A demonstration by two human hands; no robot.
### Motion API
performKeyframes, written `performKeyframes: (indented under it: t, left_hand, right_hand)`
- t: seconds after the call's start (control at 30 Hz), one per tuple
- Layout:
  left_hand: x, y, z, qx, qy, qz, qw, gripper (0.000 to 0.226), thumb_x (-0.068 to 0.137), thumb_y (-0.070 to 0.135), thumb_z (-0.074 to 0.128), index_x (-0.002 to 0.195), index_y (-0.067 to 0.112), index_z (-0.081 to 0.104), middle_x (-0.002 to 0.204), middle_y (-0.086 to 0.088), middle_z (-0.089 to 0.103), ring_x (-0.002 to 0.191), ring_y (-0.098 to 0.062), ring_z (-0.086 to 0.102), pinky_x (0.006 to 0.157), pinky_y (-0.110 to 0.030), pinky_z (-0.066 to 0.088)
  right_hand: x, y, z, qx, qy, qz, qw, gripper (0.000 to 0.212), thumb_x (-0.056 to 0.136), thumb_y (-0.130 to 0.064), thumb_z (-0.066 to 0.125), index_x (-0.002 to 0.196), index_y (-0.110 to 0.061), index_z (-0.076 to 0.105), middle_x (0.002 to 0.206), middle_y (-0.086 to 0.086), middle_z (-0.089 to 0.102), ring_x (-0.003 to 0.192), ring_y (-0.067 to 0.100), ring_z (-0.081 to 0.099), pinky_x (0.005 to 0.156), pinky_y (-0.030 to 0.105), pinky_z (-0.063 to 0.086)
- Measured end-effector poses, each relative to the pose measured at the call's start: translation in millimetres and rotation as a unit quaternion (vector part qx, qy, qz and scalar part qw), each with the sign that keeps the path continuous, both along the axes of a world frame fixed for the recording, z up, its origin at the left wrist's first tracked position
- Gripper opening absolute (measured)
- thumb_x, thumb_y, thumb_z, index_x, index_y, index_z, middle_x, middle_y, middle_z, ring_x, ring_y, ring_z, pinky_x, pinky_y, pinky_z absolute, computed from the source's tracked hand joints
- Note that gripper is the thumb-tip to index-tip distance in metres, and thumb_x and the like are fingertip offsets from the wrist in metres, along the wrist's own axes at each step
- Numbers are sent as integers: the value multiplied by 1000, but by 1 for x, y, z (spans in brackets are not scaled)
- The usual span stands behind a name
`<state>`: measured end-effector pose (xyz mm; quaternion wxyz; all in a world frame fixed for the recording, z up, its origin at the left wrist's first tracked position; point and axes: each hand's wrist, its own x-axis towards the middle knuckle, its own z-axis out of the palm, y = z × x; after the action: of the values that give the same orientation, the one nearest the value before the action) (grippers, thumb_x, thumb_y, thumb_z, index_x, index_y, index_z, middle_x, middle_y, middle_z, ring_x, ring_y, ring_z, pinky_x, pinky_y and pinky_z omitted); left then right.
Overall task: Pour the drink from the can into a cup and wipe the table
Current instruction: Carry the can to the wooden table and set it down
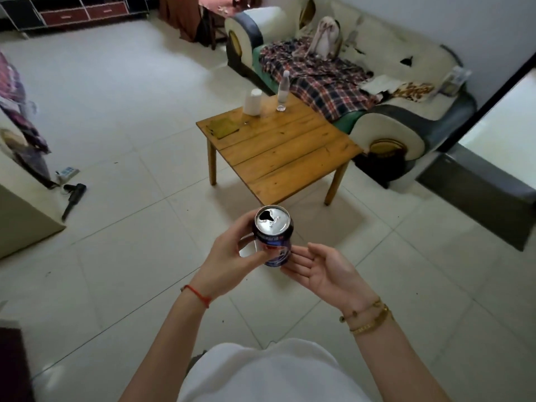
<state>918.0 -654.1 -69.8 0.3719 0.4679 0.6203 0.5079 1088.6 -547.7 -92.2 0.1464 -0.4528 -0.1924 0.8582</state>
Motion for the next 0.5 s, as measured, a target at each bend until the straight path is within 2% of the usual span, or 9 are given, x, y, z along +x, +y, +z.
performKeyframes:
  t: [0.3,0.5]
  left_hand:
    - [45,108,-2,-11,-3,-33,999,61,78,9,78,132,23,52,126,13,63,119,-4,58,96,-16,47]
    - [39,185,-13,-24,2,-57,998,63,78,11,78,134,21,51,128,12,61,120,-2,57,98,-17,46]
  right_hand:
    - [50,94,-7,4,3,-27,1000,42,100,-19,33,113,11,60,107,28,67,97,35,65,102,45,45]
    - [49,161,-21,9,8,-38,999,44,101,-21,32,120,9,58,109,26,69,99,33,67,102,45,46]
